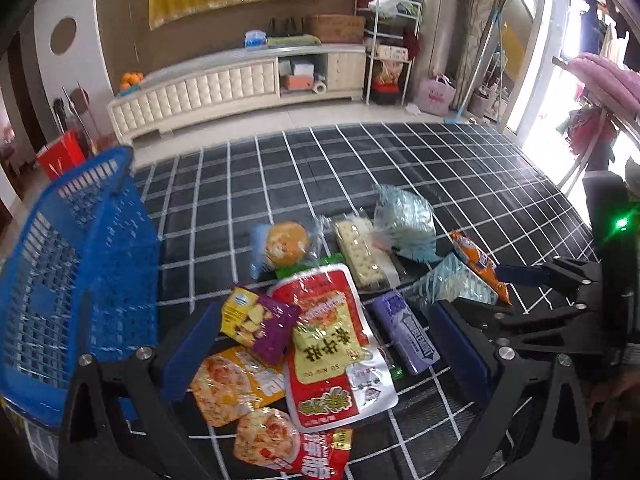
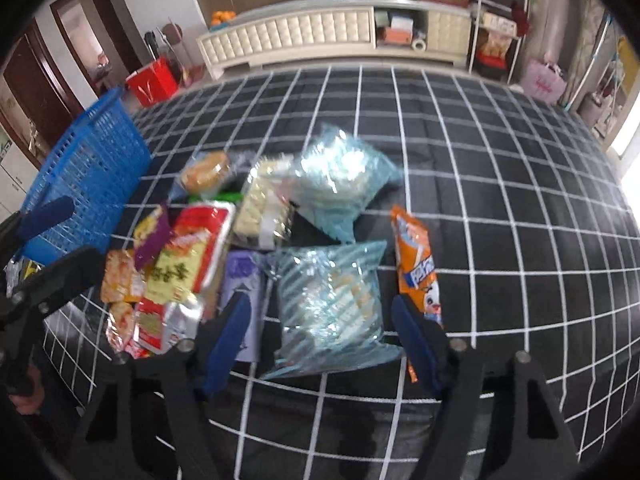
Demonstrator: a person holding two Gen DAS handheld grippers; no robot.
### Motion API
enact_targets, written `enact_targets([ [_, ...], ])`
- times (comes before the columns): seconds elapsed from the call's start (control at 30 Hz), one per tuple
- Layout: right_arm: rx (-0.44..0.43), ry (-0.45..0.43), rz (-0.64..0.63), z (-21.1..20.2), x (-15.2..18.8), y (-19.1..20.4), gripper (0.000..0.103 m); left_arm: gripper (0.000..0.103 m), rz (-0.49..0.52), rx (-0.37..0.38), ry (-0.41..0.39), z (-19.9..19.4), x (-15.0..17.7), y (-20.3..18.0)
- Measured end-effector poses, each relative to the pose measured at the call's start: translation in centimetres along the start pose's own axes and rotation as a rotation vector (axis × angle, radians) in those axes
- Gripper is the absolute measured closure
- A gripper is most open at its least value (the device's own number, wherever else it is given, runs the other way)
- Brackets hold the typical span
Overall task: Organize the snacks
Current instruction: 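Lower the right gripper onto the light-blue striped biscuit bag and grasp it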
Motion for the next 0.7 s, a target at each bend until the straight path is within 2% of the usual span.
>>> enact_targets([
  [0.2, -0.015, 0.051, -0.009, 1.8, 0.1, 0.0, 0.026, 0.001, -0.023, 0.017, 0.05, 1.3, 0.8, 0.8],
  [0.3, 0.045, 0.088, -0.053, 3.0, 0.3, 0.1, 0.026, 0.001, -0.029, 0.013, 0.063, 1.3, 1.1, 1.2],
  [0.37, 0.042, 0.117, -0.068, 3.8, 0.8, 0.3, 0.03, 0.001, -0.027, 0.005, 0.065, 1.5, 1.2, 1.4],
  [0.43, 0.058, 0.095, -0.096, 3.8, 0.9, 0.4, 0.034, 0.001, -0.019, -0.007, 0.065, 1.1, 1.1, 1.5],
  [0.53, 0.038, 0.07, -0.082, 3.1, 0.9, 0.5, 0.04, 0.001, 0.001, -0.029, 0.059, 0.4, 1.0, 1.5],
  [0.63, 0.018, 0.026, -0.062, 1.5, 0.6, 0.3, 0.041, 0.001, 0.031, -0.046, 0.05, -0.6, 0.6, 0.9],
  [0.67, 0.017, 0.001, -0.065, 0.6, 0.2, 0.3, 0.041, 0.001, 0.042, -0.037, 0.055, -0.9, 0.3, 0.6],
  [0.7, 0.014, -0.021, -0.072, -0.4, -0.2, 0.3, 0.042, 0.001, 0.043, 0.008, 0.076, -0.9, 0.0, 0.0],
])
Point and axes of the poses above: each gripper's, at about its wrist camera, not at the fingertips, and z roughly the way its jaws point, y to its left, x to its underside, the point moved 7 cm from there along z, roughly the way its jaws point, and after that the axes turned 4 degrees about x, right-handed, at the moved point
